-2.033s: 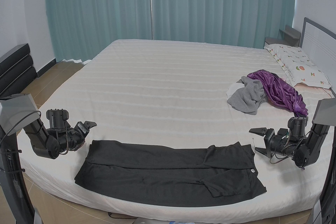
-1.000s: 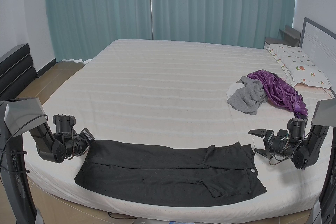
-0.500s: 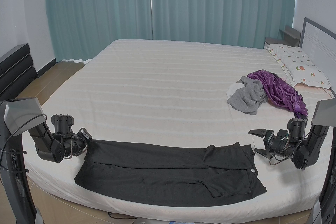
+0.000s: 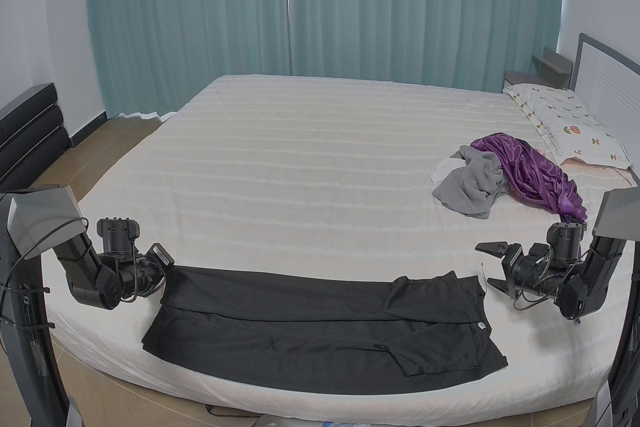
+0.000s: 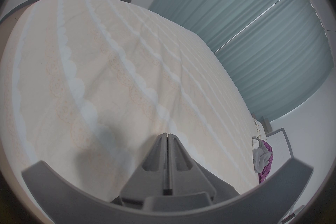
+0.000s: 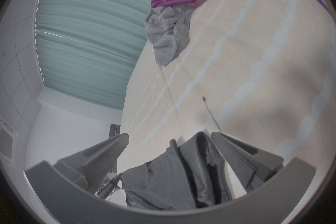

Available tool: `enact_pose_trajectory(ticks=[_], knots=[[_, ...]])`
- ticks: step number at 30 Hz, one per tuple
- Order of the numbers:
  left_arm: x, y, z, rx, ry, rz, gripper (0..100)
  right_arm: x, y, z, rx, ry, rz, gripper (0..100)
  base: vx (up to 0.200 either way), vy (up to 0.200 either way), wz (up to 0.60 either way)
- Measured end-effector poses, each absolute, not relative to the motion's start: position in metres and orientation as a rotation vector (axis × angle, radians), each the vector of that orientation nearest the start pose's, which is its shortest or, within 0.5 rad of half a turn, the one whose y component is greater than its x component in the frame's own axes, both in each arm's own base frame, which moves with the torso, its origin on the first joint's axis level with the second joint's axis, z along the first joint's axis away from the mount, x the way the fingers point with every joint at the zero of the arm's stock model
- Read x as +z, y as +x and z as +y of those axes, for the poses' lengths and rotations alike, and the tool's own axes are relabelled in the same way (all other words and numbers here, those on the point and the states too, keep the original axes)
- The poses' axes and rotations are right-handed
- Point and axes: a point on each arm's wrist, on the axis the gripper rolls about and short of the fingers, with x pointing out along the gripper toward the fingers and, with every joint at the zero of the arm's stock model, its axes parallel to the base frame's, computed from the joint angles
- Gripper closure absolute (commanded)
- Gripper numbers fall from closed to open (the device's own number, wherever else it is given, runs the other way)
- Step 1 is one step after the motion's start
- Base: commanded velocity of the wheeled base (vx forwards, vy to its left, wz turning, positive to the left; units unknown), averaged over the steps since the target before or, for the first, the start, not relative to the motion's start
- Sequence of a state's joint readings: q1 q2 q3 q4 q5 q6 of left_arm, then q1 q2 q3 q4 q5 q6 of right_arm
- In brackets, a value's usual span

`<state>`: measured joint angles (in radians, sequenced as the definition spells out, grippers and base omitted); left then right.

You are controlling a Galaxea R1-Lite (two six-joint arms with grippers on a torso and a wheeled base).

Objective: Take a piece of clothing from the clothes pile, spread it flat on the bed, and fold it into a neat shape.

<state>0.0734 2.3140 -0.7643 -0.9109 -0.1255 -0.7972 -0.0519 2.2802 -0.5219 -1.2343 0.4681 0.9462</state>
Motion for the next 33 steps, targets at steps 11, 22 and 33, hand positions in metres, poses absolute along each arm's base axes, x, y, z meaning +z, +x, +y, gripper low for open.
enact_pose_trajectory(ticks=[11, 22, 33], knots=[[-0.013, 0.363, 0.024, 0.207, -0.833, 0.623, 100, -0.008, 0.337, -0.001, 0.113, 0.995, 0.621, 0, 0.000, 0.000, 0.00], [-0.013, 0.364, 0.024, 0.207, -0.833, 0.622, 100, -0.020, 0.338, 0.003, 0.120, 0.900, 0.641, 0, 0.000, 0.000, 0.00], [-0.013, 0.363, 0.024, 0.207, -0.833, 0.626, 100, -0.041, 0.334, 0.019, 0.090, 0.788, 0.687, 100, 0.000, 0.000, 0.00]])
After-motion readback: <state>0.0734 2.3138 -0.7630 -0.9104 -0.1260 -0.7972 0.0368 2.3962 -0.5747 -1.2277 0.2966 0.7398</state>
